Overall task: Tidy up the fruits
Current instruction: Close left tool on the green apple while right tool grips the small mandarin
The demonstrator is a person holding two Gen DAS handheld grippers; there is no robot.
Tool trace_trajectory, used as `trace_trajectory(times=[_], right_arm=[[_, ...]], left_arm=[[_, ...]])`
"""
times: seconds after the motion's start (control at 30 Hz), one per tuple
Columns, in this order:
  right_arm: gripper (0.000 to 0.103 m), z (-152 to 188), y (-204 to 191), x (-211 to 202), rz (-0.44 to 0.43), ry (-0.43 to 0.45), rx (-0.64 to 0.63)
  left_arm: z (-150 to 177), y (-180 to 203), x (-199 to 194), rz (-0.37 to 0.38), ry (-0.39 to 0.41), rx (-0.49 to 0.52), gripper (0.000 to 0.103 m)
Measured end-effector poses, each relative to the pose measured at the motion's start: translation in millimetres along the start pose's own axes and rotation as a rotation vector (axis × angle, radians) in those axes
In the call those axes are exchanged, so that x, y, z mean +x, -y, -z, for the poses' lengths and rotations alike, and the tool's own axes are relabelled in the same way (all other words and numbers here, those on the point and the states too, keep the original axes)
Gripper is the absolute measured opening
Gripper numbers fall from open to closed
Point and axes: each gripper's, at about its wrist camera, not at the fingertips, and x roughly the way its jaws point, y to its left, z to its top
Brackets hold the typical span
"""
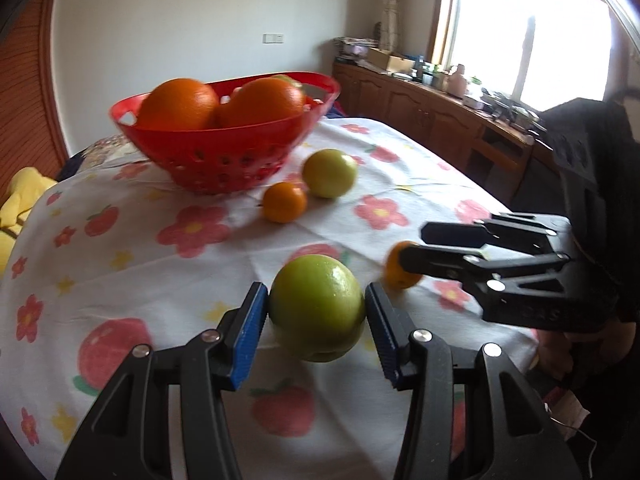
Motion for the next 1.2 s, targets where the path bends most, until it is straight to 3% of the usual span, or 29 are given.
trace_trajectory(times=[0.47,0.67,1.2], right_arm=[[0.042,5.3,-9.4,9.4,0.007,-0.031,-0.007],[0.036,8.6,-7.9,14.2,0.009,-0.035,0.003],[0.036,9.1,-6.2,11.9,-0.004,-0.021,0.013]], left_arm=[[5.1,-11.9,7.1,-0.055,0.012,0.006,0.05],[4.6,-15.2,8.3,-0.043,0.017,-0.006,0.05],[6.8,-11.7,11.5,-0.031,0.005,0.002,0.05]])
